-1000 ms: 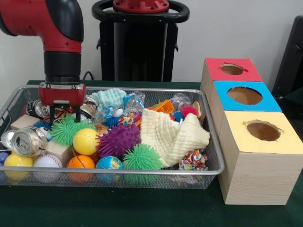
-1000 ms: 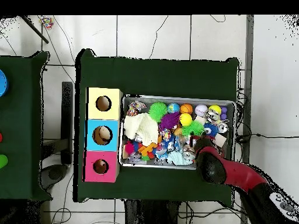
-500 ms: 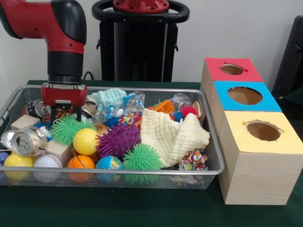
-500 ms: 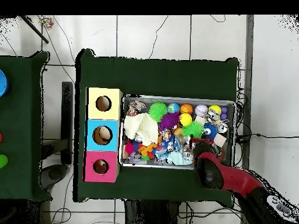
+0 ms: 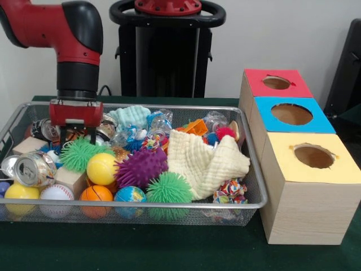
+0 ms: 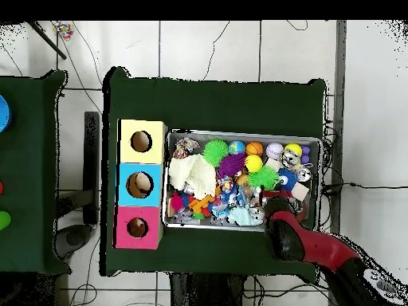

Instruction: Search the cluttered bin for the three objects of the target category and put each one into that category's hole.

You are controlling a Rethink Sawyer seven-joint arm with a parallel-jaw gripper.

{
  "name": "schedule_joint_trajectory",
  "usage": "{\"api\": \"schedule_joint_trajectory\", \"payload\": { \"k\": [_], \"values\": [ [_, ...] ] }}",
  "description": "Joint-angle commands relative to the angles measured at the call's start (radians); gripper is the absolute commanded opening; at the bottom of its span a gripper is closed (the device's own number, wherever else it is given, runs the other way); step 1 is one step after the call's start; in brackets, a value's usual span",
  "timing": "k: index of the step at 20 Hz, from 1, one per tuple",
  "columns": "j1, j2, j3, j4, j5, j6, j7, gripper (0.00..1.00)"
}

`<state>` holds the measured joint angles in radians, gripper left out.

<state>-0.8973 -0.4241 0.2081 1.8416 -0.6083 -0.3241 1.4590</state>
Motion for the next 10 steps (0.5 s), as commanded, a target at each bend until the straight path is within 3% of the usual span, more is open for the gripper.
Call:
{"api": "schedule_joint_trajectory", "payload": {
  "k": [1, 10],
  "values": [
    [-0.076, 0.155, -0.033, 0.098, -0.096, 0.175, 0.099, 1.0],
    [-0.163, 0.154, -0.037, 0.101, -0.125, 0.145, 0.095, 1.0]
  ]
}}
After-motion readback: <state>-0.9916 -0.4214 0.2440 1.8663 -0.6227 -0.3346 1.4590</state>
